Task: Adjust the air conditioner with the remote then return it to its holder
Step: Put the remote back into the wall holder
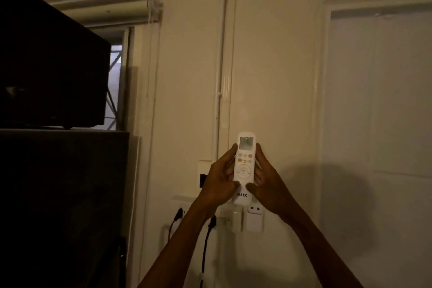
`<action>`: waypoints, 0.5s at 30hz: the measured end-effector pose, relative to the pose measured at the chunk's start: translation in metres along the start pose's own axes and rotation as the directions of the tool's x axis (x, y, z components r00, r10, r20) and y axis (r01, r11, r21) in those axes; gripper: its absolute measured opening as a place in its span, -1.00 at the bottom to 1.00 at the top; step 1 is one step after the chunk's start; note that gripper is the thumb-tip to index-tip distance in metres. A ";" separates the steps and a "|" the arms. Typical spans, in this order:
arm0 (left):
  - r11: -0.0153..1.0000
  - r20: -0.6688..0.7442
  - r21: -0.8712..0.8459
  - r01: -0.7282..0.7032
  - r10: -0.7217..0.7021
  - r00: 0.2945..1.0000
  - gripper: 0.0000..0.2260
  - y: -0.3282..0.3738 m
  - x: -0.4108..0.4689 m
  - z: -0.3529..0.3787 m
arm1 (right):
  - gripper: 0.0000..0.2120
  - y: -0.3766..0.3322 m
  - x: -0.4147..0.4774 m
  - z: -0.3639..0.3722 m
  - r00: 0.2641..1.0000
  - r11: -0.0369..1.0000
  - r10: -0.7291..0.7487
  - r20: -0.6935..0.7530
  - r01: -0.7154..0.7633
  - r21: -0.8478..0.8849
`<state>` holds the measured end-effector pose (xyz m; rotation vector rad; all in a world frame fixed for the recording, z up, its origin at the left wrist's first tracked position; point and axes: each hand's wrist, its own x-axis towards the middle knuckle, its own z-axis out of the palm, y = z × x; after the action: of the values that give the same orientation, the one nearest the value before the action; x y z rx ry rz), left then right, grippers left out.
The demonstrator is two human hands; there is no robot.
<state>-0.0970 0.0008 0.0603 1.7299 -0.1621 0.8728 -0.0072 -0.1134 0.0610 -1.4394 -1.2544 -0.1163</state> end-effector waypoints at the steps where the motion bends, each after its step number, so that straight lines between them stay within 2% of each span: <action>1: 1.000 -0.005 0.002 -0.005 0.005 1.000 -0.19 -0.010 0.008 0.005 | -0.07 0.010 0.004 -0.004 1.000 1.000 -0.016 -0.001 0.016 -0.013; 6: 0.998 -0.055 0.044 -0.036 0.039 0.998 -0.20 -0.058 0.041 0.027 | -0.03 0.053 0.024 -0.025 0.997 0.997 -0.061 0.043 0.063 -0.053; 15: 0.996 -0.166 0.080 -0.043 0.056 0.984 -0.22 -0.111 0.061 0.052 | -0.15 0.117 0.031 -0.038 0.998 0.999 0.011 0.070 -0.007 -0.046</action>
<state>0.0286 0.0141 0.0075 1.7193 -0.0598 1.0695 0.1109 -0.0960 0.0173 -1.4996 -1.3094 -0.0897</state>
